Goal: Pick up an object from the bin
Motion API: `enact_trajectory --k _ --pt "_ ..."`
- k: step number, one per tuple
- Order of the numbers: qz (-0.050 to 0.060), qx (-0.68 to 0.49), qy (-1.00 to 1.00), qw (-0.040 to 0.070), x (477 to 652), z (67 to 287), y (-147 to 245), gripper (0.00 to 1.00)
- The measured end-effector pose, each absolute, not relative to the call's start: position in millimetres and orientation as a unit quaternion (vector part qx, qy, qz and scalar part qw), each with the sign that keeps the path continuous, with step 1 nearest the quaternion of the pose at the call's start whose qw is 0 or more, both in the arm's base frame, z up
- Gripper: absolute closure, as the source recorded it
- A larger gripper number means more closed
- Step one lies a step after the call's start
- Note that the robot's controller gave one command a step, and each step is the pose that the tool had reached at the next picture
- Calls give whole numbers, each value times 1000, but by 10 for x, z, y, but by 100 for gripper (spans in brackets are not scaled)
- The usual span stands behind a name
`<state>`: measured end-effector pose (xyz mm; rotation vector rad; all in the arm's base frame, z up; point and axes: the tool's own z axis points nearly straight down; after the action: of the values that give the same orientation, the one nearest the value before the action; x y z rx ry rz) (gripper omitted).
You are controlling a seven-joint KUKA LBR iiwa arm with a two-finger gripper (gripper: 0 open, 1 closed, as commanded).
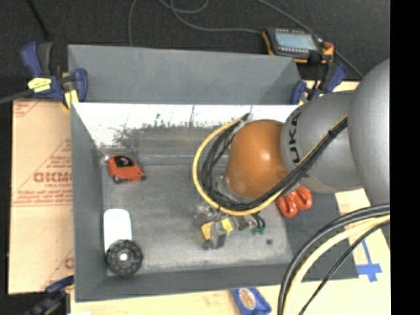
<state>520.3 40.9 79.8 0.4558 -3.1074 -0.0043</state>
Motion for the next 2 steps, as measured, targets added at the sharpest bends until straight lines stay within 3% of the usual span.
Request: enact_trajectory --k 1,2 --pt "0 136 -991 0 5284 1201 328 100" --pt "1 143 -990 -6 5454 1149 169 100"
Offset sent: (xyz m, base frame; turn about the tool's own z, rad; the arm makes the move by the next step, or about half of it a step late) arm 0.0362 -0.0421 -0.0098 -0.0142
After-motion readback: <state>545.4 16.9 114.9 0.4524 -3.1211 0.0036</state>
